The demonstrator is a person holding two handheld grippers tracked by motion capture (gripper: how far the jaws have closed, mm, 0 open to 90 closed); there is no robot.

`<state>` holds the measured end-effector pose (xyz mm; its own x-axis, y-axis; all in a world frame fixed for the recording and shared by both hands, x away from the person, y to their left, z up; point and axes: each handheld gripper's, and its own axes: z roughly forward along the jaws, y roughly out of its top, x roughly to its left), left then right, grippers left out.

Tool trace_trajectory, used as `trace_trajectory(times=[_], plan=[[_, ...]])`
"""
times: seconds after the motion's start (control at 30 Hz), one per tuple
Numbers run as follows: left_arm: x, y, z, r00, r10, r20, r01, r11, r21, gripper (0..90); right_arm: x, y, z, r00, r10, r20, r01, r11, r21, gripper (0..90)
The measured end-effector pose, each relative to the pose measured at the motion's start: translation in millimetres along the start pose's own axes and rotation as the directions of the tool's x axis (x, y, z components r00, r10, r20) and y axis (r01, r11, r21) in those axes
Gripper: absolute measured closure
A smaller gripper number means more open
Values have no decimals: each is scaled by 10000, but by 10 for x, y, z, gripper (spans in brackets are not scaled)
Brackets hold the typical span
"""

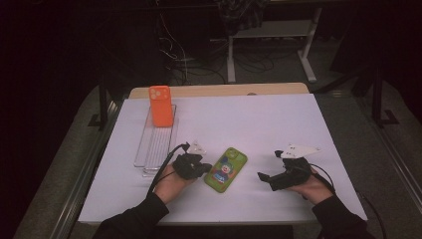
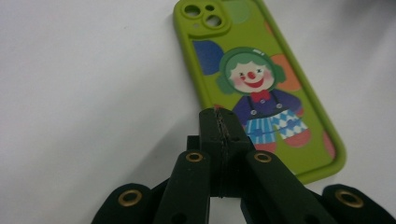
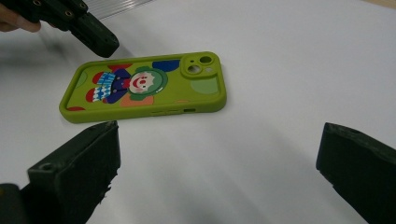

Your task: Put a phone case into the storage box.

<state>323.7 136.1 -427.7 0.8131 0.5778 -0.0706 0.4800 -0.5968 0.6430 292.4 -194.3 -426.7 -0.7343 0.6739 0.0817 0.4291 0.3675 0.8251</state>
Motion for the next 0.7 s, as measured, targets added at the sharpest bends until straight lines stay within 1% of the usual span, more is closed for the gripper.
trace_trajectory(times=[0.1,0.17,0.23,0.27,0.3,0.33,0.37,0.4,0.43,0.5,0.57,0.6,0.63,0.67,0.7], plan=[[26,-11,12,10000,-23,-88,23,10000,47,897,2,0,1,10000,-2,-10,2,10000,-6,0],[41,-25,28,9997,-207,-90,208,9997,143,897,1,0,0,10000,1,-12,-1,10000,-10,0],[38,-35,52,9991,-412,-79,413,9991,90,897,2,1,-3,10000,2,-4,-2,10000,-10,0],[40,-38,61,9988,-494,-61,495,9987,152,897,1,1,-3,10000,-3,-10,3,10000,-19,0],[41,-40,67,9988,-492,9,492,9985,250,897,2,2,-4,10000,-3,-12,3,10000,-22,0],[31,-43,81,9982,-599,80,597,9979,234,897,2,1,-2,10000,-7,-10,7,10000,-27,0],[33,-46,86,9987,-502,118,498,9983,305,897,2,2,-1,10000,9,-8,-9,10000,-13,0],[14,-47,96,9983,-559,156,555,9981,271,897,3,2,0,10000,11,-6,-11,10000,-11,0],[4,-45,100,9987,-478,173,473,9985,269,897,3,2,0,10000,7,-8,-7,10000,-9,0],[-30,-32,108,9977,-528,420,516,9983,281,897,5,3,1,10000,6,-14,-6,10000,-11,0],[-72,-16,124,9973,-416,610,400,9988,277,897,4,3,1,10000,16,-14,-16,10000,-11,0],[-102,-4,137,9960,-461,767,449,9988,180,897,3,4,1,10000,16,-10,-16,10000,0,0],[-128,7,147,9953,-382,890,366,9991,198,897,3,4,1,10000,19,-12,-19,10000,-3,0],[-163,19,168,9944,-400,980,391,9992,113,897,3,4,1,10000,25,-19,-25,10000,-9,0],[-182,31,177,9940,-257,1063,236,9995,204,897,3,4,1,10000,14,-12,-14,10000,-7,0]])
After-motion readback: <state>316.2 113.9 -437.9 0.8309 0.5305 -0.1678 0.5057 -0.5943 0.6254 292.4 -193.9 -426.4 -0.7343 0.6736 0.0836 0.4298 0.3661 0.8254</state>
